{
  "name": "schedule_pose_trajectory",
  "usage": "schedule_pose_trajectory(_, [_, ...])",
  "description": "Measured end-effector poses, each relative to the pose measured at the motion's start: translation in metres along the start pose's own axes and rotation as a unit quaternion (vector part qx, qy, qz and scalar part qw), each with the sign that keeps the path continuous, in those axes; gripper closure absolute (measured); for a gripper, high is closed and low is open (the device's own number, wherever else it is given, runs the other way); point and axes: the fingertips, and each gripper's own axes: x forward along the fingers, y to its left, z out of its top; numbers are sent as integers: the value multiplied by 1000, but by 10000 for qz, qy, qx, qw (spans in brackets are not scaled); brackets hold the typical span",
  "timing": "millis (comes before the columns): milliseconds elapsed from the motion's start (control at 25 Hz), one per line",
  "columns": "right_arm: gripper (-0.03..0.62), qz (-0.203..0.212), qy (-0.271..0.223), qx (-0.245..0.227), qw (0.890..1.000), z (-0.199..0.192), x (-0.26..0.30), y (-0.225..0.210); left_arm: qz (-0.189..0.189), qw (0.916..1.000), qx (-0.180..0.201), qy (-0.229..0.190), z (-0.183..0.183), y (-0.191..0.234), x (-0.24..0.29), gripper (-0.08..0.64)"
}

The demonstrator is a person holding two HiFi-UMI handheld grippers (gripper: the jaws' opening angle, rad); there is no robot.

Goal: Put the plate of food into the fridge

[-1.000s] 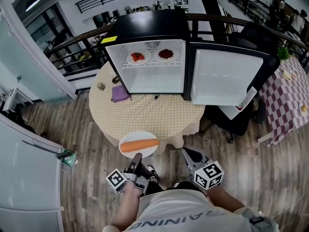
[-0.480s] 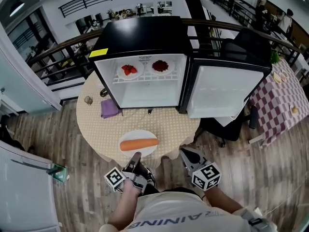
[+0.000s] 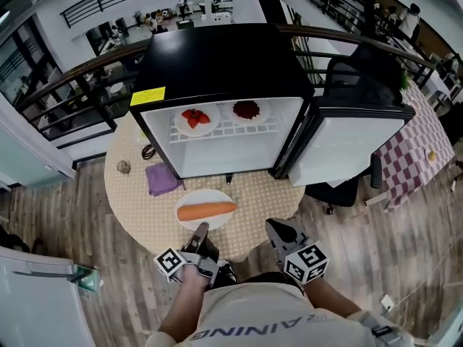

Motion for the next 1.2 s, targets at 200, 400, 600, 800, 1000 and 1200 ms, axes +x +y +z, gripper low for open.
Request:
schedule_pose_trajectory(200, [572,-158,-63,-37,9998,14,32,11,14,9998,84,181,34,0,12,534])
schedule_pose_trajectory(400, [572,-189,-13,32,9998,9,47,8,38,9998,45,206,41,12,28,534])
schedule_pose_trajectory(600, [572,-65,44,67,9999,4,53,-1,252,9992,269,148,46,28,53,534])
schedule_pose_trajectory(800, [572,48,105,49,9999,8,52,-19,468,9981,398,4,53,41,91,534])
schedule_pose_trajectory(1000, [572,96,199,129,9997,3,52,-35,541,9975,443,-116,61,49,134,532])
schedule_pose_trajectory(1200, [572,142,254,212,9994,-1,53,-42,659,9967,388,-286,73,59,171,532])
